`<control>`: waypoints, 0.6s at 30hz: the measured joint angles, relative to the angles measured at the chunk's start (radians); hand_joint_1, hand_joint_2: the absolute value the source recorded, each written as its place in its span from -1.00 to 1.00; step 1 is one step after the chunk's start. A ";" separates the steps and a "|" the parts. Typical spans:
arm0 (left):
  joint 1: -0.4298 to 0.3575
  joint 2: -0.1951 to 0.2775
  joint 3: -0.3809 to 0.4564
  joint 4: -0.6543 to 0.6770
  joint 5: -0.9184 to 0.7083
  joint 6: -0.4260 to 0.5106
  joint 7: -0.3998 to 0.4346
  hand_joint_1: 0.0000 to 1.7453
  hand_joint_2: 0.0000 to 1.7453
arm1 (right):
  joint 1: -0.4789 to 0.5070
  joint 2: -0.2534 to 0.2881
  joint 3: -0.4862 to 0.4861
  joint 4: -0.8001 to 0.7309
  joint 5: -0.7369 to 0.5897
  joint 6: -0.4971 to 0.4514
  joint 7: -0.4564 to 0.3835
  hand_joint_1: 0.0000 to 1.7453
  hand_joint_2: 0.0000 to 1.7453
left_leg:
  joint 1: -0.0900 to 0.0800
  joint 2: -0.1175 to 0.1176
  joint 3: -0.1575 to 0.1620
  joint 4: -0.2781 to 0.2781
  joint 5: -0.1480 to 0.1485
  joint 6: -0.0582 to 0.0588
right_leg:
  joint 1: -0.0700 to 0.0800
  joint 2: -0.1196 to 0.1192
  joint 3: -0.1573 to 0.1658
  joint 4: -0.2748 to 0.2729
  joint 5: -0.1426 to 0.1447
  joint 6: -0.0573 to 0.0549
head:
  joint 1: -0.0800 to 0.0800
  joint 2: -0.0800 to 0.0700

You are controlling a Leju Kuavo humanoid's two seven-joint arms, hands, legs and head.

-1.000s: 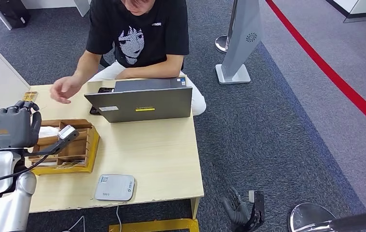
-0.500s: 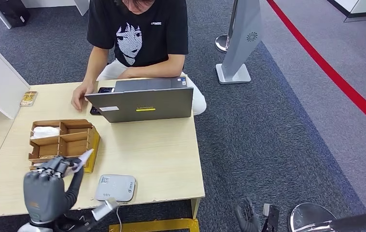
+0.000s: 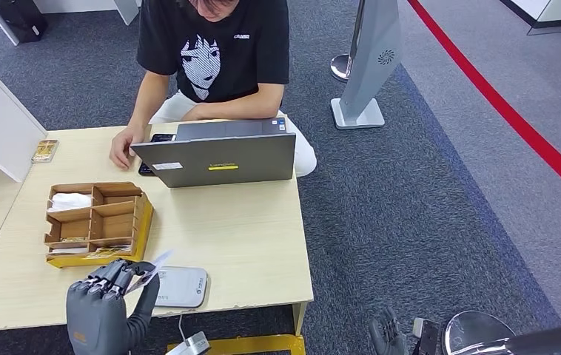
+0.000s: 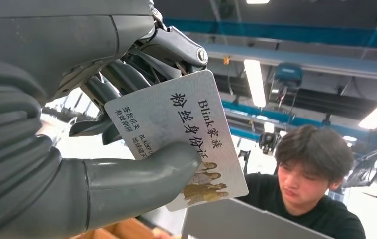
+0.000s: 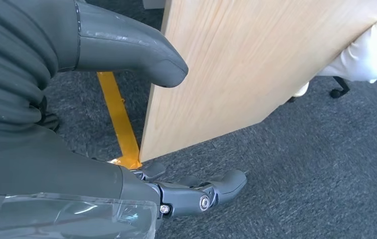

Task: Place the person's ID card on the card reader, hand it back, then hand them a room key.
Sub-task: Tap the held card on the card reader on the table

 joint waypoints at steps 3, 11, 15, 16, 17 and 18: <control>-0.009 -0.001 0.009 0.024 0.055 -0.035 -0.001 1.00 1.00 | -0.001 0.000 -0.011 -0.001 0.031 0.000 0.004 -1.00 1.00 | 0.000 0.000 0.000 0.000 0.000 0.000 | 0.000 0.000 0.000 0.000 0.000 0.000 | 0.000 0.000; -0.115 -0.011 0.146 0.358 0.074 -0.030 -0.057 1.00 1.00 | -0.021 0.003 -0.014 -0.002 0.108 -0.004 0.020 -1.00 1.00 | 0.000 0.000 0.000 0.000 0.002 -0.001 | 0.000 0.000 0.000 0.000 0.001 -0.001 | 0.000 0.000; -0.140 -0.022 0.184 0.465 0.066 -0.025 -0.060 1.00 1.00 | -0.026 0.007 -0.016 -0.002 0.122 -0.004 0.018 -1.00 1.00 | 0.000 0.000 0.000 0.000 0.002 -0.001 | 0.000 0.000 0.000 0.001 0.001 -0.001 | 0.000 0.000; -0.143 -0.025 0.191 0.480 0.064 -0.025 -0.060 1.00 1.00 | -0.026 0.008 -0.017 -0.002 0.125 -0.004 0.017 -1.00 1.00 | 0.000 0.000 0.000 0.000 0.002 -0.001 | 0.000 0.000 0.000 0.001 0.001 -0.001 | 0.000 0.000; -0.146 -0.027 0.196 0.492 0.062 -0.025 -0.060 1.00 1.00 | -0.026 0.008 -0.018 -0.002 0.127 -0.003 0.015 -1.00 1.00 | 0.000 0.000 0.000 0.000 0.002 -0.001 | 0.000 0.000 0.000 0.001 0.001 -0.001 | 0.000 0.000; -0.148 -0.029 0.201 0.501 0.061 -0.025 -0.060 1.00 1.00 | -0.027 0.009 -0.019 -0.002 0.129 -0.002 0.014 -1.00 1.00 | 0.000 0.000 0.000 0.000 0.002 -0.001 | 0.000 0.000 0.000 0.001 0.001 -0.001 | 0.000 0.000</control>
